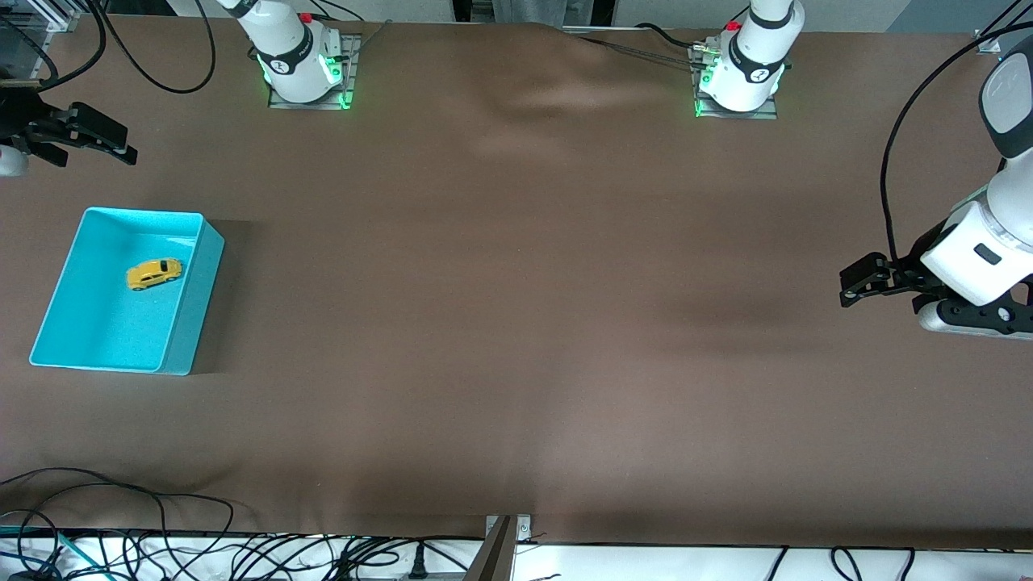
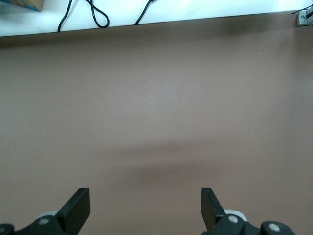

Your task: Wind up and store yellow beetle car

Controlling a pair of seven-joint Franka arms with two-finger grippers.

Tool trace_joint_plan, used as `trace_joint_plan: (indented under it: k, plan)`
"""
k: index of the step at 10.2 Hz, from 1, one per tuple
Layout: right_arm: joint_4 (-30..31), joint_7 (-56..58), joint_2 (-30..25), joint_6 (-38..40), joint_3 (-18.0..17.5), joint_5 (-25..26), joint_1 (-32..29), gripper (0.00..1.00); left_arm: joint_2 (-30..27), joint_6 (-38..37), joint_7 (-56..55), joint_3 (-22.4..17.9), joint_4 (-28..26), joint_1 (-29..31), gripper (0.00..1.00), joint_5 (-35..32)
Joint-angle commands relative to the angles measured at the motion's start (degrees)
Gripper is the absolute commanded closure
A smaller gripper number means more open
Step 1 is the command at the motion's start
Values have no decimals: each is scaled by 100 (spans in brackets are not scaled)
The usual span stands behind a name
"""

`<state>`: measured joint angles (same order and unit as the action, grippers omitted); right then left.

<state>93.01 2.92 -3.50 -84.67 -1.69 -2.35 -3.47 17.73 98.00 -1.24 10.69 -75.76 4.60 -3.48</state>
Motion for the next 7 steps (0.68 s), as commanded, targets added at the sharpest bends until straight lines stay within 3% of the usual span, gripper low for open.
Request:
trace_joint_plan:
  k: [1, 7]
  plan:
    - [-186, -73, 104, 83, 2, 6, 48, 0, -51, -52, 107, -5, 44, 15, 0, 163]
    - [-257, -11, 183, 56, 2, -3, 48, 0, -51, -52, 107, -14, 44, 15, 0, 163]
